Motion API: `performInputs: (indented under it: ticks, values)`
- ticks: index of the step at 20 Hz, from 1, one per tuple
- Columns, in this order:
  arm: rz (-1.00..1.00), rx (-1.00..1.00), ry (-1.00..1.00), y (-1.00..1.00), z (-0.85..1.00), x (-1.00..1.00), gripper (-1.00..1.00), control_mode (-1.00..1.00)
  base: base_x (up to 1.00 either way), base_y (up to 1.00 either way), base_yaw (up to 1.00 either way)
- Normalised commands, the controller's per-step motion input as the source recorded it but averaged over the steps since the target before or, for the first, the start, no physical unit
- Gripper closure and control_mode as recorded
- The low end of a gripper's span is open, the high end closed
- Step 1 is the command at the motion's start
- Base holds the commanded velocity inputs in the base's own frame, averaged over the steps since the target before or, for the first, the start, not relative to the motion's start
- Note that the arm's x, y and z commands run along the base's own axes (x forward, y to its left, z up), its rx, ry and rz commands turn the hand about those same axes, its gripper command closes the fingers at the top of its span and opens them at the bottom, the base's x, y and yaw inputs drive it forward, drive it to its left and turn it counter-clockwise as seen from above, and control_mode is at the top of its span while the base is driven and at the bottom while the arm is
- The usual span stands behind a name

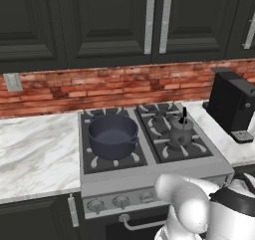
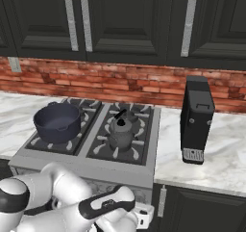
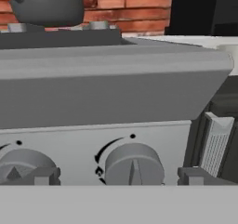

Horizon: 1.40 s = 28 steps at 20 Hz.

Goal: Pick the kettle from the counter and place it on a stove burner. Then turn the burner on.

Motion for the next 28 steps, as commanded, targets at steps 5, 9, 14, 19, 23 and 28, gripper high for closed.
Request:
performInputs:
  ticks: [5, 9, 14, 19, 23, 28]
  values:
    - [0.00, 0.00, 0.00, 0.00, -0.20, 0.21, -1.00, -1.00, 0.00, 0.00, 0.00]
    - [0.00, 0.00, 0.00, 0.00, -0.18, 0.09, -1.00, -1.00, 0.00, 0.00, 0.00]
    - [0.00, 0.00, 0.00, -0.04, -0.20, 0.00, -1.00, -1.00, 0.00, 0.00, 0.00]
    - [0.00, 0.00, 0.00, -0.03, -0.08, 0.00, -1.00, -1.00, 0.00, 0.00, 0.00]
    - [0.00, 0.00, 0.00, 0.00, 0.00, 0.00, -1.00, -1.00, 0.00, 0.00, 0.00]
    - [0.00, 0.00, 0.00, -0.09, 0.00, 0.00, -1.00, -1.00, 0.00, 0.00, 0.00]
